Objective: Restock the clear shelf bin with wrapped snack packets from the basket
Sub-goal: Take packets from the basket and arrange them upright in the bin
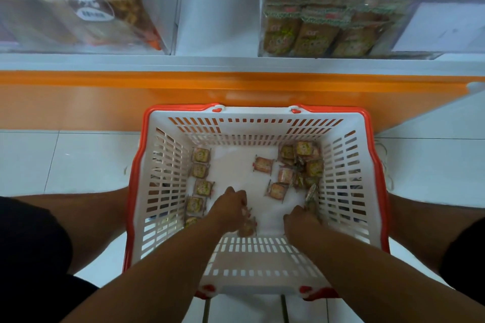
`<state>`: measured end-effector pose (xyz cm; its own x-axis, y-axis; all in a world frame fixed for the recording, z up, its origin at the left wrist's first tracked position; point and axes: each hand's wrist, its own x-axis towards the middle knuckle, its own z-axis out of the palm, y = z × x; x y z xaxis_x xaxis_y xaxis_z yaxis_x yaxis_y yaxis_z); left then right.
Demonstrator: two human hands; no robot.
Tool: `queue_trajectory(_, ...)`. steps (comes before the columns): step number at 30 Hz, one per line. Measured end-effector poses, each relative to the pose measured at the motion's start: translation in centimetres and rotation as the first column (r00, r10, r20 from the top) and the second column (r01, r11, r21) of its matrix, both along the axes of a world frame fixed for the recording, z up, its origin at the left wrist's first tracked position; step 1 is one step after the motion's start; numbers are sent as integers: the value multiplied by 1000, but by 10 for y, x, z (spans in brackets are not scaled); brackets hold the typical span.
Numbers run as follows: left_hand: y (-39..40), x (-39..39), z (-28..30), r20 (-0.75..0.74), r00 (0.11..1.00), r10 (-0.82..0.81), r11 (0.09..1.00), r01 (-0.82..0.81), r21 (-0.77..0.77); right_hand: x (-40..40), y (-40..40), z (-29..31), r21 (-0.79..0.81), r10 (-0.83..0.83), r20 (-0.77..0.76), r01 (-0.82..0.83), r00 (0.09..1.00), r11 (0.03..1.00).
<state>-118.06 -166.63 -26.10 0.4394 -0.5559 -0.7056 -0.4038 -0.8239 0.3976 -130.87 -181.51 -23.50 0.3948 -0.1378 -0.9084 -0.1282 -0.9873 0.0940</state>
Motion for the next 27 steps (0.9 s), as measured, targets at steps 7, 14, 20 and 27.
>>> queue_trajectory(7, 13, -12, -5, -333, 941, 55, 994, -20, 110, 17, -32, 1, 242, -384, 4, 371, 923, 896)
queue_trajectory(14, -2, -4, 10, -533, 705, 468, 851, -523, 55, 38, -43, 11, 566, -923, -321, 825, 213, -7)
queue_trajectory(20, -23, 25, 53, -691, 385, 611, 625, -771, 124, 69, -42, 53, 686, -918, -226, 722, 326, 87)
queue_trajectory(27, -31, 59, 166, -892, 241, 382, 597, -801, 40, 100, -36, 160, 830, -961, -244, 541, 130, -137)
